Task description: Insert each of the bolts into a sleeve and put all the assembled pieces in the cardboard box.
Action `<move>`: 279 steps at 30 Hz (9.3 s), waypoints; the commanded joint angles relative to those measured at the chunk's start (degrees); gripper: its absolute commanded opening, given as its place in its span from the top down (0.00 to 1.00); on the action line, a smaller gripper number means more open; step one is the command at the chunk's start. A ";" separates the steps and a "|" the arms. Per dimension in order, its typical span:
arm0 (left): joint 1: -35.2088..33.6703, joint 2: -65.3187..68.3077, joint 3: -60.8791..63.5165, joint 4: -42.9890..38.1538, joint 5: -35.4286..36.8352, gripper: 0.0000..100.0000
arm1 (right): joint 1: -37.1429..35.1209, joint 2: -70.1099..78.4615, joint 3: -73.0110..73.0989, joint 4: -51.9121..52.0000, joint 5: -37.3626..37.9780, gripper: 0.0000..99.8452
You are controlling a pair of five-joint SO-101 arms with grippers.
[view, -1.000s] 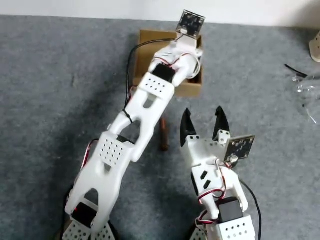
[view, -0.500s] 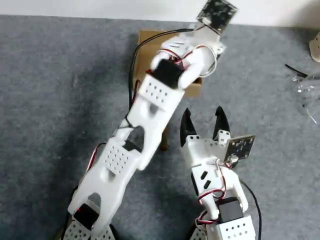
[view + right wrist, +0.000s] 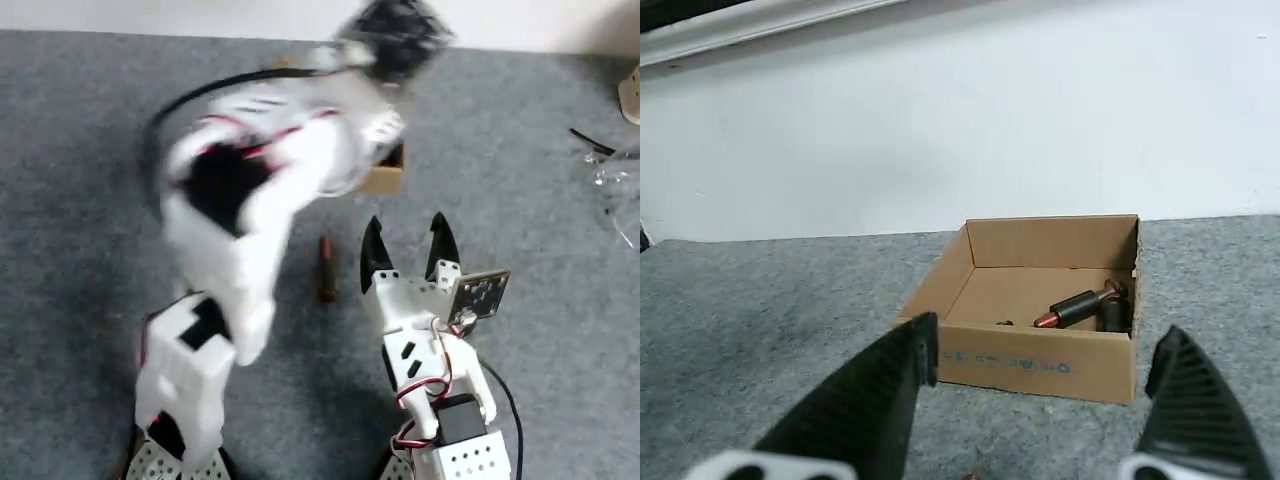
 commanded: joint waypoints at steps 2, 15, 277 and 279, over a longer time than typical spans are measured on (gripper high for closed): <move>-5.93 -12.70 -1.71 0.44 -0.09 0.88 | 1.01 -0.75 -0.40 -2.24 0.97 0.69; -26.07 -35.21 8.92 0.62 -0.09 0.88 | 1.01 -0.75 -0.40 -2.24 0.97 0.69; -52.44 -125.41 189.49 -68.22 16.62 0.88 | -24.75 110.73 -83.56 40.04 -11.60 0.78; -52.44 -125.41 189.49 -68.13 16.62 0.88 | -24.75 110.81 -83.47 39.34 -11.60 0.78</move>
